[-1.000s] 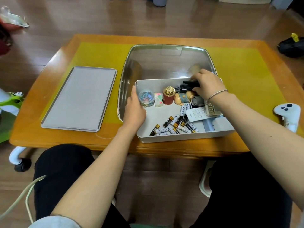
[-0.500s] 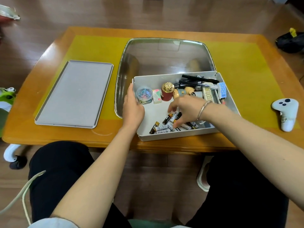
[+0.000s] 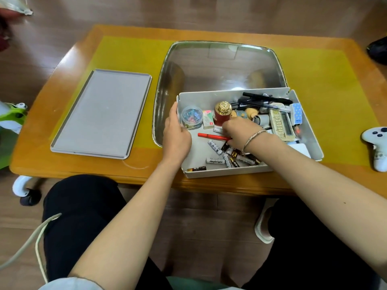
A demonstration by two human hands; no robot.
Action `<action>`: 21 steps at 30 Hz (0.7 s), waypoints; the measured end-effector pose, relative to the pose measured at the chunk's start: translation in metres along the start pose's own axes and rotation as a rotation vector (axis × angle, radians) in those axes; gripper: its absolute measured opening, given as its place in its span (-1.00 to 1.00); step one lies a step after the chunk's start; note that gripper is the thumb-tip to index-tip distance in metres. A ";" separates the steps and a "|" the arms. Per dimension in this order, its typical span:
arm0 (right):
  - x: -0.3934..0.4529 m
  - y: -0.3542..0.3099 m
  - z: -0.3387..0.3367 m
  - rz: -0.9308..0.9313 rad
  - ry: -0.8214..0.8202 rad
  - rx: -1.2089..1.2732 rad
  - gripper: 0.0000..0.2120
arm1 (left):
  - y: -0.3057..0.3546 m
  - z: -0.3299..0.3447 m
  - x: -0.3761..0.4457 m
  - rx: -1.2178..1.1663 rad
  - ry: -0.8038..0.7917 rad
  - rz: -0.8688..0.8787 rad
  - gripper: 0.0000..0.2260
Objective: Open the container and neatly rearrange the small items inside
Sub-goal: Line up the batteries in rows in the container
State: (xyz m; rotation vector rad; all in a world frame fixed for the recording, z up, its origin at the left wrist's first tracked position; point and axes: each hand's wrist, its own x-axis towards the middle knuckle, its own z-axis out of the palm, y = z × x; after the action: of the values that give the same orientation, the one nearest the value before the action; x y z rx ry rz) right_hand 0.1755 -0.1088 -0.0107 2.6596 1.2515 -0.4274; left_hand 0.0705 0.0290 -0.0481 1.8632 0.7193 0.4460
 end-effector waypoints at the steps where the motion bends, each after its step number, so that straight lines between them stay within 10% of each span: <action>1: -0.002 -0.002 -0.001 -0.022 0.021 0.019 -0.78 | 0.000 0.000 0.000 -0.009 -0.001 0.000 -0.42; 12: 0.006 -0.018 0.008 0.017 0.028 0.101 -0.82 | 0.001 -0.003 -0.002 -0.052 -0.001 -0.005 -0.44; 21: -0.017 0.049 -0.024 0.413 0.493 0.341 -0.78 | 0.001 -0.004 -0.002 -0.060 -0.013 -0.001 -0.44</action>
State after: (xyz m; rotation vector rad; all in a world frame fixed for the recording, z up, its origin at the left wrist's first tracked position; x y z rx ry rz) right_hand 0.2069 -0.1456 0.0190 3.3456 0.7228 0.0981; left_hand 0.0670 0.0304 -0.0460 1.8081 0.6914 0.4501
